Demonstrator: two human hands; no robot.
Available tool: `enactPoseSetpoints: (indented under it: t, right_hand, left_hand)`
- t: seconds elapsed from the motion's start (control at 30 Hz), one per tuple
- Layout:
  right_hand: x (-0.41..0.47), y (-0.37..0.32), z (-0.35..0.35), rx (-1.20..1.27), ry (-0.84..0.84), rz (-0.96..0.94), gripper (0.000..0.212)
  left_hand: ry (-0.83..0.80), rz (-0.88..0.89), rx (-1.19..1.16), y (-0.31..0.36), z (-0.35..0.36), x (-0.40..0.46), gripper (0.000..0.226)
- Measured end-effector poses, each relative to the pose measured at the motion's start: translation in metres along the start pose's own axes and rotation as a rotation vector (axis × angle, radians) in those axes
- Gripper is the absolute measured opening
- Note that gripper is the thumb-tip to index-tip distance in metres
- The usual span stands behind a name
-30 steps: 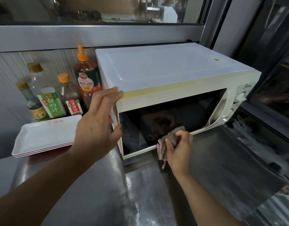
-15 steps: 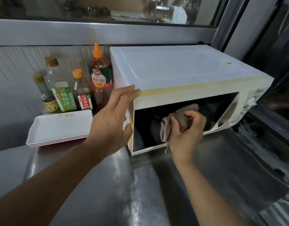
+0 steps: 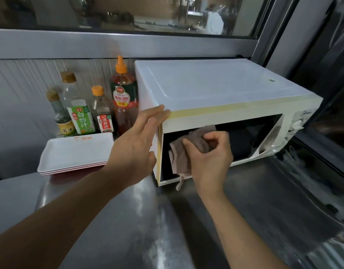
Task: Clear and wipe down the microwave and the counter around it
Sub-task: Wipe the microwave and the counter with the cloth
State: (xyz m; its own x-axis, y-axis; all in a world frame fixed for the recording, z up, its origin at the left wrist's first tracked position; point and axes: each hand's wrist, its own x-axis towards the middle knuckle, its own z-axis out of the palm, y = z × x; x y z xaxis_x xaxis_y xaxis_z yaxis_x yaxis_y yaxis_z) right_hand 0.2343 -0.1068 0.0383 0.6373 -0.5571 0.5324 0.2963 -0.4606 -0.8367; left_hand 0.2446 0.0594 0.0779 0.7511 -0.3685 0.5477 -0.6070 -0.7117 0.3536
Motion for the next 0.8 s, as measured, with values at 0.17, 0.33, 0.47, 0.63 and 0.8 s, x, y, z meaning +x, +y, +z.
enactPoseSetpoints:
  t: [0.17,0.33,0.47,0.63,0.8]
  right_hand:
    - [-0.016,0.012,0.012,0.005,0.012,-0.111,0.033]
    - [-0.066,0.069,0.012,-0.116,-0.240,0.067,0.033]
    - [-0.063,0.069,0.008,-0.184,-0.330,0.147,0.030]
    - [-0.031,0.004,0.011,-0.068,-0.130,-0.007,0.033]
    - [-0.019,-0.023,0.021,0.042,0.014,-0.111,0.032]
  left_hand:
    - [0.007,0.028,-0.044,-0.003,0.003,0.001,0.090]
    - [0.025,0.023,-0.055,-0.005,0.007,0.000,0.092]
    - [-0.021,0.017,-0.016,-0.003,0.002,0.001,0.094]
    - [-0.077,0.001,0.021,-0.001,-0.005,0.001,0.097]
    - [-0.161,0.039,0.023,-0.008,-0.017,0.002,0.105]
